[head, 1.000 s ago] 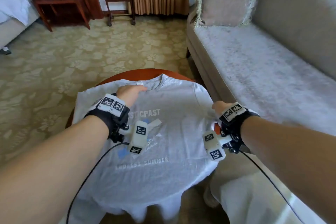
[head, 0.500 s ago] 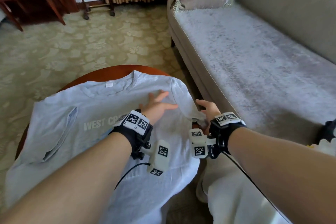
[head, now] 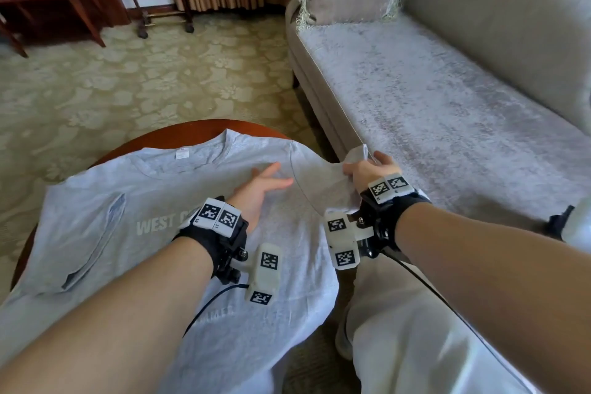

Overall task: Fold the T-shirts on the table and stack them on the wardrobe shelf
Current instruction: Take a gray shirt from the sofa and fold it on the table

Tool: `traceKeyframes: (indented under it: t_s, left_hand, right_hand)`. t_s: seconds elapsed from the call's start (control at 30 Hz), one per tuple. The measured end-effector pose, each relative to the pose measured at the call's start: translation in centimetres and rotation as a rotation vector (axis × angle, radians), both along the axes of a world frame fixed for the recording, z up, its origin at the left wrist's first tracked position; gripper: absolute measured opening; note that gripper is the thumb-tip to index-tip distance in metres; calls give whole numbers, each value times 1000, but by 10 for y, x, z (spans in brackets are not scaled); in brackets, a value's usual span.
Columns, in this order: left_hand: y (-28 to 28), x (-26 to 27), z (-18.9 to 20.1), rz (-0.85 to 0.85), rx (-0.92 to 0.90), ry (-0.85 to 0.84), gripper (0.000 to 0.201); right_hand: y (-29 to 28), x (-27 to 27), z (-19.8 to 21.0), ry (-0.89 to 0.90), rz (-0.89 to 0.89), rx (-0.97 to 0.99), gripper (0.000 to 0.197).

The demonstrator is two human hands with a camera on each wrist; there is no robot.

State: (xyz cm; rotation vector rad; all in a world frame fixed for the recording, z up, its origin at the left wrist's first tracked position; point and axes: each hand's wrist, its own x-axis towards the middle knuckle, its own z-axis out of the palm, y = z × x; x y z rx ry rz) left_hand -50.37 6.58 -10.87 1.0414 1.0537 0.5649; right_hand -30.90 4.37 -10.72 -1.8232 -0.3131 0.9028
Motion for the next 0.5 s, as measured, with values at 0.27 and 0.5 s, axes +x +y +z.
traceKeyframes:
  t_s: [0.27, 0.5]
  left_hand:
    - [-1, -2, 13, 97, -42, -82, 39]
    - [9, -26, 33, 213, -116, -136, 48]
  right_hand:
    - [-16, -36, 41, -486, 255, 66, 56]
    - [-14, -95, 54, -706, 770, -21, 74]
